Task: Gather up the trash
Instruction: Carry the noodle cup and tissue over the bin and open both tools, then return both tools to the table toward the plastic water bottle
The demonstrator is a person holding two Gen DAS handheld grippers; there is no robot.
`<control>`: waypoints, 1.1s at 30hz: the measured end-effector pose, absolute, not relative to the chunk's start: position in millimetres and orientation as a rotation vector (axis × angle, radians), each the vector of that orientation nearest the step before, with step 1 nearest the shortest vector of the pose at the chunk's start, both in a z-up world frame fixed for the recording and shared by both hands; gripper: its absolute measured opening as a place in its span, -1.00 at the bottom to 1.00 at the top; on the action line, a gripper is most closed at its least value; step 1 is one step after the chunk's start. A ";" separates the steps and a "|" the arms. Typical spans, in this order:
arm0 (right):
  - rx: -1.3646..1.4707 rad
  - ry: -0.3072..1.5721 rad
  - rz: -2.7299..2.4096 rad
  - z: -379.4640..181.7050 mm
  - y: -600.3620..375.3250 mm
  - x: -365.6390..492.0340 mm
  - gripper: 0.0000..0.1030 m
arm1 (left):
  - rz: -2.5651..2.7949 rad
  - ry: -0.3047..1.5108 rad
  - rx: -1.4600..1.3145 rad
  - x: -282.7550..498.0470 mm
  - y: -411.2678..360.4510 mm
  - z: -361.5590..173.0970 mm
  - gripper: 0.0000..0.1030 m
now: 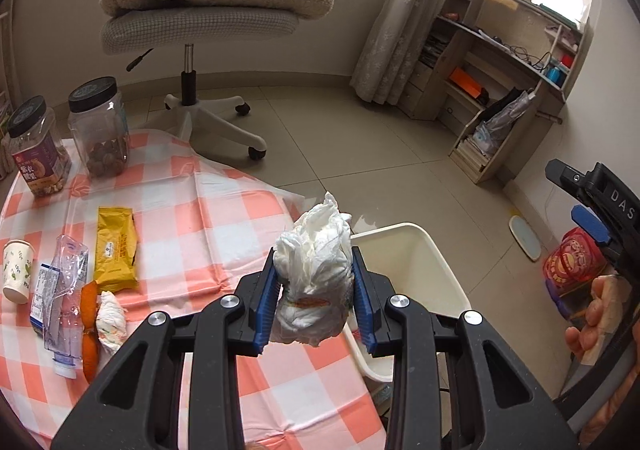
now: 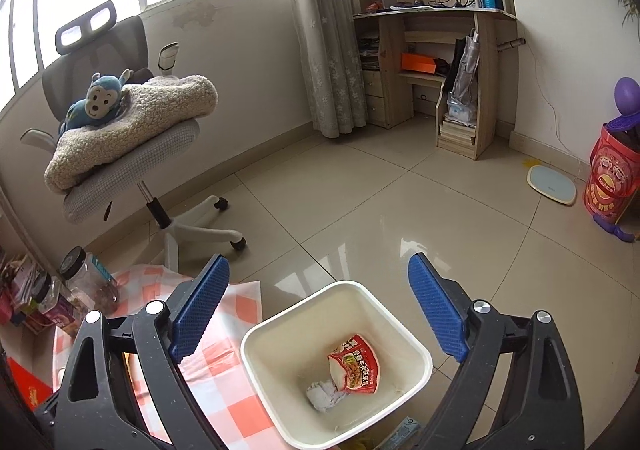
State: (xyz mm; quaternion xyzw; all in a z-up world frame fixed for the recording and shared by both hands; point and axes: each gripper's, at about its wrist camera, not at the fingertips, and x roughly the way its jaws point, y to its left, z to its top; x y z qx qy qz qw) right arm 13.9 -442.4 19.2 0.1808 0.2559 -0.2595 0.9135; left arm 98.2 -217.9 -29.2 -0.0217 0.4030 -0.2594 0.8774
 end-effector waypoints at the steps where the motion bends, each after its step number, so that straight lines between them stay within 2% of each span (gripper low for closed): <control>1: 0.385 0.521 -0.546 20.1 -447.3 10.6 0.75 | -0.559 0.846 -0.045 98.3 -227.7 -29.0 -0.35; 9: 0.486 0.475 -0.625 23.0 -484.9 -14.0 0.79 | -0.668 0.895 -0.050 107.8 -299.0 -30.3 -0.32; 11: 0.500 0.467 -0.633 23.2 -489.5 -17.7 0.79 | -0.688 0.912 -0.062 114.9 -314.2 -30.5 -0.19; 13: 0.506 0.462 -0.639 23.4 -491.2 -18.5 0.80 | -0.700 0.935 -0.068 119.4 -324.6 -31.9 0.25; 16: 0.495 0.458 -0.641 24.1 -489.6 -19.5 0.83 | -0.683 0.936 -0.058 121.2 -327.2 -29.4 0.28; 26: 0.361 0.501 -0.624 21.9 -448.7 2.5 0.86 | -0.497 0.807 0.085 108.7 -269.1 -18.2 0.31; 28: 0.301 0.523 -0.622 19.9 -432.2 11.3 0.86 | -0.447 0.775 0.096 109.0 -251.3 -13.4 0.54; 33: 0.168 0.561 -0.578 15.6 -389.0 29.7 0.86 | -0.309 0.718 0.083 111.8 -201.8 -4.6 0.74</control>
